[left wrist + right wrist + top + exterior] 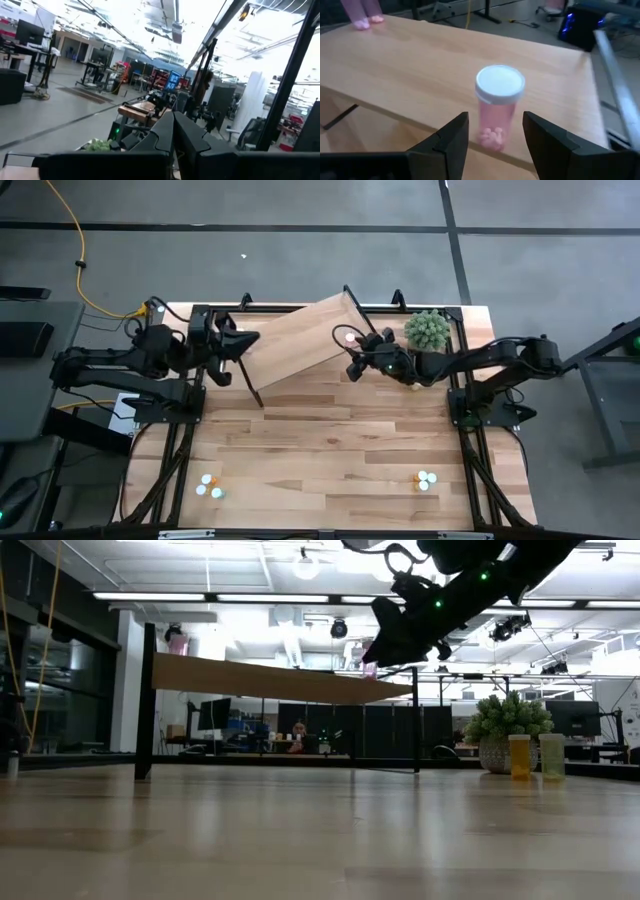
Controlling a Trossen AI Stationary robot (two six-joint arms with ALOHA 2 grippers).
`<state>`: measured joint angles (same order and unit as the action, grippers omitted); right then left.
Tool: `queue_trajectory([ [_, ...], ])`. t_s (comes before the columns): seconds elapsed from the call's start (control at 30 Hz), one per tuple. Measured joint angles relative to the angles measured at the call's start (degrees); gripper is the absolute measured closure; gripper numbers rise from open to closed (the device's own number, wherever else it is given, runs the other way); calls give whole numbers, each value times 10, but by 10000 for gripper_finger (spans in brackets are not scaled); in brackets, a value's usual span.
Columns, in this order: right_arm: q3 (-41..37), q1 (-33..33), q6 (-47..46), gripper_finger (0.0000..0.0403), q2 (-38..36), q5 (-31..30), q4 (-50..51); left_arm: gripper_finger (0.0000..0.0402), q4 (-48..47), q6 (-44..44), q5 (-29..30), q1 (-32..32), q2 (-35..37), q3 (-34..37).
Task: Pick and place medicine bottles onto shelf by color
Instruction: Put the pink pill bottle on the shelf aligned with the other pink pill bottles
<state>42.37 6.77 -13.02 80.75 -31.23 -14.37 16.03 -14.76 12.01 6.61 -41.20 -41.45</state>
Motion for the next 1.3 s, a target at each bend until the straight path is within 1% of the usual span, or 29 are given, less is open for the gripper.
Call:
queue_trajectory([
  [0.1, 0, 13, -5, 224, 4, 40, 0, 402, -10, 0, 0, 0, 0, 0],
  [0.17, 0, 18, -11, 224, 4, 50, -1, 401, -19, 0, 0, 0, 0, 0],
  [0.43, 0, 20, -11, 230, 4, 50, -2, 402, -30, -1, 2, 0, 0, 0],
  [0.8, 0, 20, -10, 289, 4, 50, -10, 401, -29, -1, -11, 0, 0, 0],
  [1.0, 0, 20, -10, 308, 4, 53, -18, 402, -28, -2, -11, 0, 0, 0],
  [1.13, 0, 20, -9, 311, 4, 56, -30, 401, -28, -1, -11, 0, 0, 0],
  [1.3, 3, 18, 6, 312, 3, 93, -60, 401, -27, -1, -11, 0, 0, 0],
])
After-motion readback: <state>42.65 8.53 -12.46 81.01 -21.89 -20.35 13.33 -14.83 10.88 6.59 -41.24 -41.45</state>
